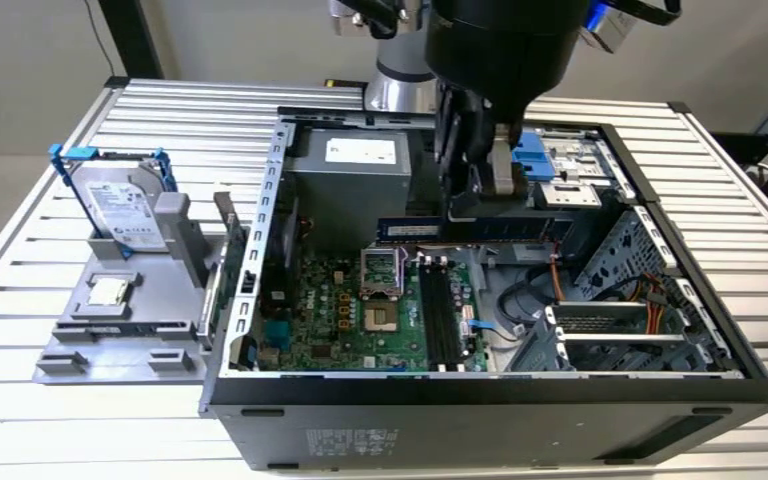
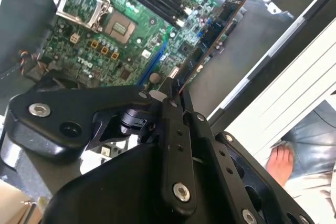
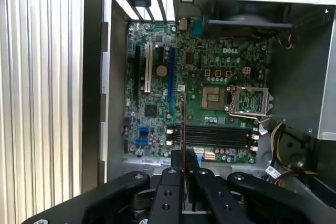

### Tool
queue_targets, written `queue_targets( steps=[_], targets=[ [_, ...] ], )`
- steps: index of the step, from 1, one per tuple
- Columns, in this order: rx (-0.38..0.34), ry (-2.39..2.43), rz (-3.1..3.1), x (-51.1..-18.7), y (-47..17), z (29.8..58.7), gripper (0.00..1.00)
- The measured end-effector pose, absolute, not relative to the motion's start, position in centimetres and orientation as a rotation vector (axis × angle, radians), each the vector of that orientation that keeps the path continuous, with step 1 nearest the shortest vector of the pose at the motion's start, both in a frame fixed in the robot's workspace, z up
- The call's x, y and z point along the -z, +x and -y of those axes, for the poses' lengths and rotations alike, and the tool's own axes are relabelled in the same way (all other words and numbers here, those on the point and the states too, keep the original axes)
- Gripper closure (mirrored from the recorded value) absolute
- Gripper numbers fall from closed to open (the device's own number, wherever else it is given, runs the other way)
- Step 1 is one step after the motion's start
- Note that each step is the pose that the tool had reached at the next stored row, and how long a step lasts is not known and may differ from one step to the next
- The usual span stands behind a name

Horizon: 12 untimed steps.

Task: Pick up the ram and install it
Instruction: 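Pick up the ram and move it above insertion slot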

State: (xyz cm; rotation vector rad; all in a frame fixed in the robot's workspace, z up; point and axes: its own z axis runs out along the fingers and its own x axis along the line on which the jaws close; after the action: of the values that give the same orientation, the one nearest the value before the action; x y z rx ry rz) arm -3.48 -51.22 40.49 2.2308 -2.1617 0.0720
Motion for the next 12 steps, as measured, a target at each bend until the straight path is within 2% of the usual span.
queue_targets(
  steps=[12],
  targets=[
    [-0.072, 2.231, 2.162, -40.5, 0.4, 51.2, 1.00]
  ],
)
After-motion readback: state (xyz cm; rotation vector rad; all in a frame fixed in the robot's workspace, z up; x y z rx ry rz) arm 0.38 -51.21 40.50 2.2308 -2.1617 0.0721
